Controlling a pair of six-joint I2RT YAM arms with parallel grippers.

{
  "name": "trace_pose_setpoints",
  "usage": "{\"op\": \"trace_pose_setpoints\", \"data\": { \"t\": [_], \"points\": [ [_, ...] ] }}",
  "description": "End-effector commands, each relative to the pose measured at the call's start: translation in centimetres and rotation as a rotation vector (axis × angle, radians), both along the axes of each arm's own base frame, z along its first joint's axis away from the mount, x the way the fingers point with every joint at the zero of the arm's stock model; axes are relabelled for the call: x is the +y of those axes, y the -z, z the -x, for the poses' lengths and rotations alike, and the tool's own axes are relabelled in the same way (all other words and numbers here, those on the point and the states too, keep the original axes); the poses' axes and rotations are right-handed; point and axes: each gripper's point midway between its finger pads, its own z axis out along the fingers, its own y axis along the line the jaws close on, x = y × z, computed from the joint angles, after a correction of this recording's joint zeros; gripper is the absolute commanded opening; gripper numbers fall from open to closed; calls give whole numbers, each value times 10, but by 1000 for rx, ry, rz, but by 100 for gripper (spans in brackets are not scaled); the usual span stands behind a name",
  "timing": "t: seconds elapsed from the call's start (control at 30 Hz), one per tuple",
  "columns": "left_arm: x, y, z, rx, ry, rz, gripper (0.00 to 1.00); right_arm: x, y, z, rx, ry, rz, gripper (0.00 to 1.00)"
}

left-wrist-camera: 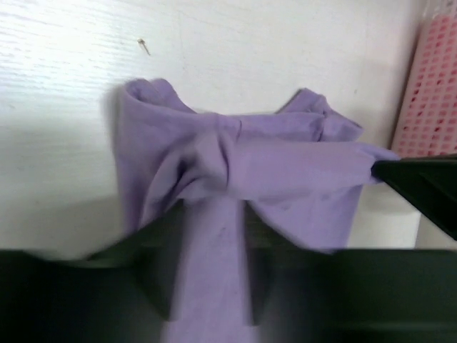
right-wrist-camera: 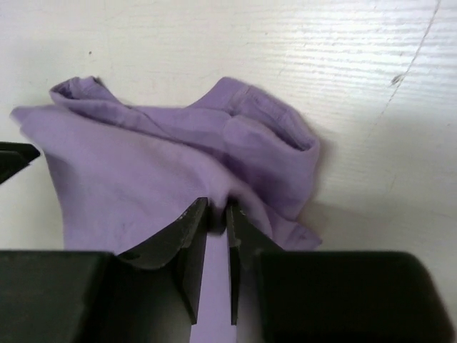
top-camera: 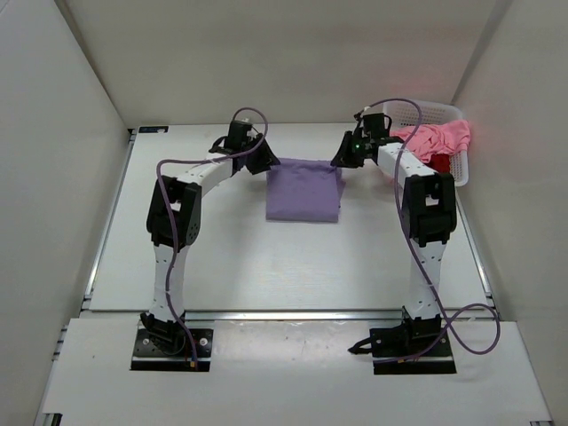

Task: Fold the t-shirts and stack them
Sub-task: Fold the long partially folded tshirt into a neat square, then put the neatly folded tshirt into the corner of the board with the left arm

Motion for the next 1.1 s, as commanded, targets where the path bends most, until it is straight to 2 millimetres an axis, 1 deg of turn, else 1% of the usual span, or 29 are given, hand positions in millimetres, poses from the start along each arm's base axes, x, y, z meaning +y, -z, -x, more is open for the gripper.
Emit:
{"op": "trace_pose_setpoints", "data": {
  "t": [0.0, 0.03, 0.07, 0.1, 0.17, 0.2, 0.23, 0.27, 0.3, 0.37, 0.4, 0.47, 0.5, 0.53, 0.57, 0.6, 0.63, 0.67, 0.7, 0.73, 0.77, 0.8, 0.83, 0.87, 0.9, 0.93, 0.97, 1.0, 1.07],
  "points": [
    [13, -63, -25, -152, -32, 57, 56, -5, -32, -20, -96, 10, 25, 16],
    [14, -63, -24, -153, -32, 54, 68, -3, -37, -20, -106, 13, 22, 21],
    [24, -66, -25, -163, -48, 47, 73, 0, -53, -22, -137, 0, 8, 29],
    [32, -76, -24, -184, -58, 48, 78, -1, -55, -20, -133, -1, 6, 33],
    [39, -61, -5, -160, -38, 28, 83, 2, -78, -17, -187, -17, 16, 38],
    [40, -74, 0, -200, -24, 33, 86, 0, -80, -15, -191, -15, 26, 41],
    [43, -52, 16, -161, -19, 19, 89, 1, -90, -9, -205, -17, 26, 41],
    [41, -46, 33, -165, 7, 9, 91, 4, -102, -2, -230, -22, 24, 42],
    [41, -33, 48, -162, 20, -19, 93, 5, -97, 3, -232, -22, 16, 41],
    [39, -21, 63, -168, 29, -50, 96, 10, -101, 27, -250, -25, -20, 42],
    [36, -11, 70, -163, 50, -80, 97, 14, -109, 29, -286, -35, -45, 42],
    [29, 0, 74, -153, 83, -102, 96, 14, -113, 45, -293, -30, -81, 43],
    [23, 9, 74, -135, 111, -95, 95, 18, -121, 50, -312, -38, -87, 43],
    [20, 20, 75, -107, 123, -78, 94, 17, -114, 54, -293, -35, -85, 44],
    [16, 20, 72, -104, 130, -65, 91, 18, -114, 57, -294, -38, -77, 43],
    [11, 25, 69, -97, 140, -58, 92, 19, -123, 60, -313, -43, -85, 43],
    [7, 36, 70, -78, 162, -69, 89, 19, -116, 64, -297, -42, -85, 43],
    [1, 28, 63, -93, 166, -62, 84, 21, -116, 70, -292, -47, -93, 43],
    [-4, 36, 58, -87, 168, -78, 80, 17, -115, 72, -290, -37, -109, 43],
    [-6, 40, 54, -74, 167, -83, 72, 17, -120, 74, -305, -33, -124, 42],
    [-12, 50, 56, -46, 179, -64, 57, 15, -119, 79, -305, -28, -138, 43],
    [-18, 46, 50, -47, 174, -39, 50, 16, -125, 82, -322, -30, -153, 42],
    [-25, 49, 47, -38, 178, -16, 40, 16, -118, 86, -315, -28, -160, 42],
    [-32, 56, 46, -22, 191, 2, 30, 18, -125, 90, -329, -34, -178, 42],
    [-41, 44, 35, -45, 190, 26, 20, 18, -122, 93, -321, -32, -179, 42],
    [-49, 42, 28, -43, 195, 39, 15, 20, -124, 96, -328, -46, -181, 41],
    [-42, 47, 22, -28, 173, 28, 4, 23, -124, 101, -324, -52, -181, 42],
    [-45, 35, 11, -49, 161, 41, 0, 24, -119, 104, -313, -57, -181, 41],
    [-15, 24, -11, -44, 93, 55, 0, 24, -120, 106, -318, -65, -188, 41]
  ]
}}
